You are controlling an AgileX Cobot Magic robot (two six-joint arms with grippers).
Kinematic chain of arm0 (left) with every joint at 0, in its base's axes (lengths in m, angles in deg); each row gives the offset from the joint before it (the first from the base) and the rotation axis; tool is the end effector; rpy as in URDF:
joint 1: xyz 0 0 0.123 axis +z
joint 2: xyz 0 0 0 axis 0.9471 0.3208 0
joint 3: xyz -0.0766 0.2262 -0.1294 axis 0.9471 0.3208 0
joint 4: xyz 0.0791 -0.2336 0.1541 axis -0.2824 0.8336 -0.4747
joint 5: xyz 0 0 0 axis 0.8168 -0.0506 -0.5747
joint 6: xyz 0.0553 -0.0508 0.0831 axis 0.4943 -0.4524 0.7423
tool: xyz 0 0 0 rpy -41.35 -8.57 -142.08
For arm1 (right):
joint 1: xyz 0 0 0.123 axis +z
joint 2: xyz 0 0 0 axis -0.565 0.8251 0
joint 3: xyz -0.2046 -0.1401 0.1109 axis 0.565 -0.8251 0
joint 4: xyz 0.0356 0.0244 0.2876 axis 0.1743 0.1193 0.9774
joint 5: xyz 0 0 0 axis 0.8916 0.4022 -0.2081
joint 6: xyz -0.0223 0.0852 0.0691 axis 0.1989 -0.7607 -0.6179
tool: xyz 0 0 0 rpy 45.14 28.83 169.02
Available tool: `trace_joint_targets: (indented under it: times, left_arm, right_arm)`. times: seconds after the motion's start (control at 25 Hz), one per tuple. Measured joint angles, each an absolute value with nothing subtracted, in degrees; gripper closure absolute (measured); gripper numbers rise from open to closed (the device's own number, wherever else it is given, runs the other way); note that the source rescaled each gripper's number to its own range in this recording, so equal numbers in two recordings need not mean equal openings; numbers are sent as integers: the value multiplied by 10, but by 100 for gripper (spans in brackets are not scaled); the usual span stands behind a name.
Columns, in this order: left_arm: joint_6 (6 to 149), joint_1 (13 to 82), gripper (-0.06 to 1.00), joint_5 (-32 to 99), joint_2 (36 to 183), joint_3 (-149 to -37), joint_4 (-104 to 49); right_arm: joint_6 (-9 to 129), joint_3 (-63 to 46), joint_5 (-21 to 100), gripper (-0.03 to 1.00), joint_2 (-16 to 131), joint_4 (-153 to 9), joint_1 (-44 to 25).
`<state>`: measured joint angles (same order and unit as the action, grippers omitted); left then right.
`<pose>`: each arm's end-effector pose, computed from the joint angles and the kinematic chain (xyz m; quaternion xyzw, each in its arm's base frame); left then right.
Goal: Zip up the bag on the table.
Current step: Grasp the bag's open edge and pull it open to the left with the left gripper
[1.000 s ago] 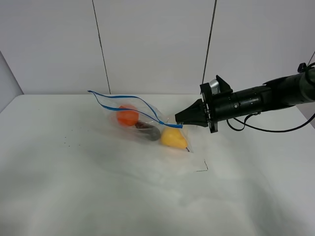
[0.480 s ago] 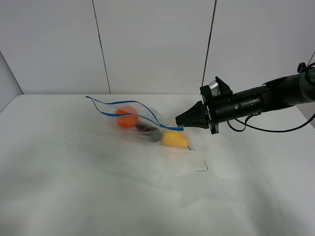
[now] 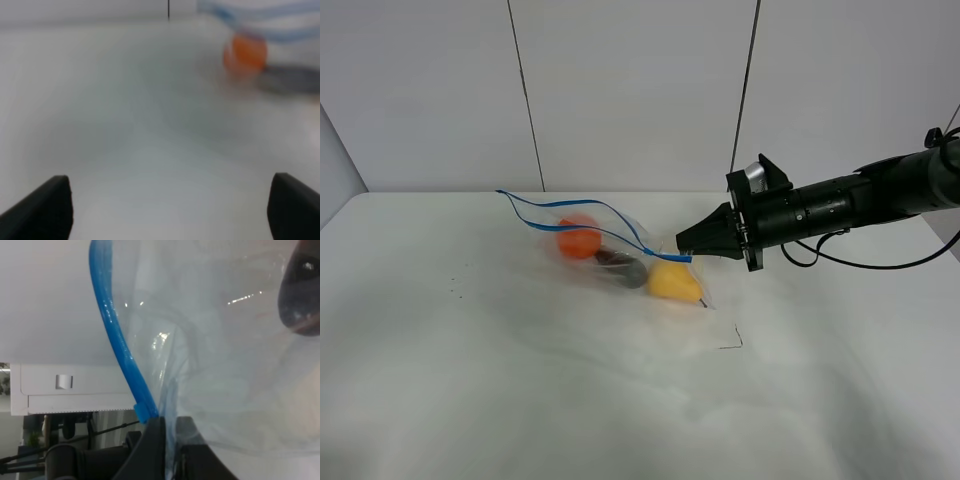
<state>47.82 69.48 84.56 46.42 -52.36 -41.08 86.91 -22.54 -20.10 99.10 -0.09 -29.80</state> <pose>0.0757 -0.0019 0.3460 0.0419 0.8212 0.0138 0.5689 0.3780 0.1336 0.1216 -0.0380 0.8259 0.5580 0.0710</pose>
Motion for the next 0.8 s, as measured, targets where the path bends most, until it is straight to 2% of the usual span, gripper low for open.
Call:
trace_joint_targets:
  times: [0.24,0.36,0.64,0.8]
  left_arm:
    - [562,695,-6,841,679,-659,-391]
    - [681,695,-5,833,765,-682,-355]
    - [1071,695,-5,780,889,-683,-303]
    - [1152,694,-4,741,929,-684,-218]
  right_arm:
    - [869,-225,-201,97,991,-2,-298]
    - [869,-225,-201,97,991,-2,-298]
    - [869,-225,-201,97,991,-2,-298]
    - [870,-225,-201,97,991,-2,-298]
